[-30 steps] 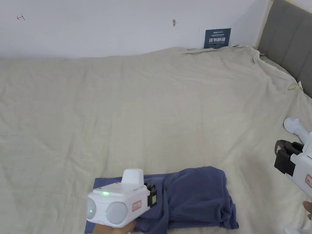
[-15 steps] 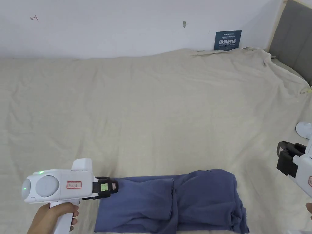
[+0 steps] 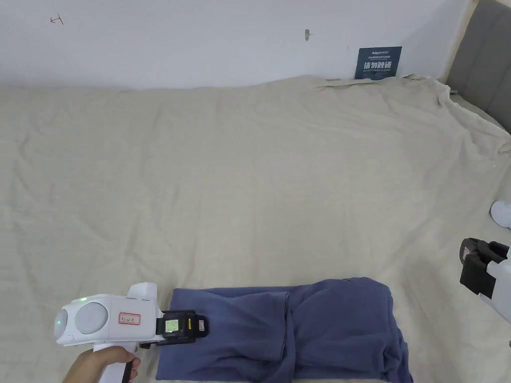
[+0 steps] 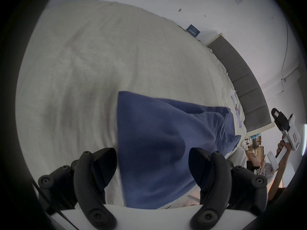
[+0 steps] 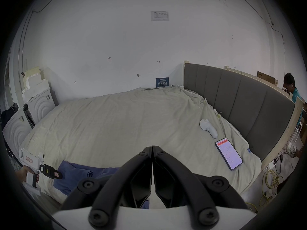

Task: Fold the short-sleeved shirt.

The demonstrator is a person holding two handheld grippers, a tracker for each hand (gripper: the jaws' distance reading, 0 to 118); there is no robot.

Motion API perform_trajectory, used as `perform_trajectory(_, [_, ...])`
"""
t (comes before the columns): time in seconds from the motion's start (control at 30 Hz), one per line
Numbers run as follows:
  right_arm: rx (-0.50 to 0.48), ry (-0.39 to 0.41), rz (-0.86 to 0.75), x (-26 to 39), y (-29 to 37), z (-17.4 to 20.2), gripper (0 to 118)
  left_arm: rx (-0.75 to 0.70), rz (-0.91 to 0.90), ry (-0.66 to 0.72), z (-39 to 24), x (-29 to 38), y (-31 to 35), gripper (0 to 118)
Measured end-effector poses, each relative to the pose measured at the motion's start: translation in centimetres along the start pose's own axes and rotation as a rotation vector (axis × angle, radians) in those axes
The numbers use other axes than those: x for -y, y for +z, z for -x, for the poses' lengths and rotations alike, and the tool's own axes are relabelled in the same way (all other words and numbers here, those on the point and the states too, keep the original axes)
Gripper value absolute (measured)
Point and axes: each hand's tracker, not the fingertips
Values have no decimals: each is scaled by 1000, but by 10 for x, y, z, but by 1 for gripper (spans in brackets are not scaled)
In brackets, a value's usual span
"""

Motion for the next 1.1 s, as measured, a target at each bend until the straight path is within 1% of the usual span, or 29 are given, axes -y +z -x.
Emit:
perform_trajectory(0.03, [1, 0, 1, 0, 0, 0, 0, -17, -4, -33, -3, 0, 0, 85])
perform_trajectory(0.13, [3, -2, 2, 0, -1, -1, 0, -75, 8, -98, -8, 0, 0, 62])
perform_trajectory(0.17, [2, -2, 3, 0, -2, 0, 0, -81, 8, -114, -7, 0, 1, 56])
perform_trajectory(0.2, [1, -2, 3, 0, -2, 0, 0, -86, 8, -122, -6, 1, 5, 53])
perform_trajectory(0.23, [0, -1, 3, 0, -2, 0, 0, -90, 3, -125, -5, 1, 8, 53])
perform_trajectory(0.27, [-2, -2, 3, 0, -3, 1, 0, -84, 1, -121, -3, 1, 10, 40])
perform_trajectory(0.33, [-5, -3, 4, 0, -5, 2, 0, -46, -5, -97, 1, 0, 12, 19])
perform_trajectory(0.37, [-7, -3, 5, 1, -5, 3, 0, -24, -12, -54, -2, 2, 12, 17])
perform_trajectory(0.47, [-19, -13, 9, 1, -7, 4, 0, -101, -24, -139, -16, 6, 15, 13])
perform_trajectory(0.63, [-28, -7, 8, -2, -9, 6, 0, -92, -49, -121, -23, 2, 40, 11])
perform_trajectory(0.73, [-35, -3, 1, -5, -9, 8, 0, -87, -63, -100, -20, 0, 57, 11])
perform_trajectory(0.8, [-41, -3, -3, -6, -9, 9, 0, -133, -79, -101, -14, 1, 72, 11])
perform_trajectory(0.97, [-53, 6, -5, -8, -11, 12, 0, -204, -99, -19, 11, 3, 114, 11])
perform_trajectory(1.1, [-66, 7, -2, -7, -12, 16, 0, -250, -124, 4, 17, 7, 147, 11])
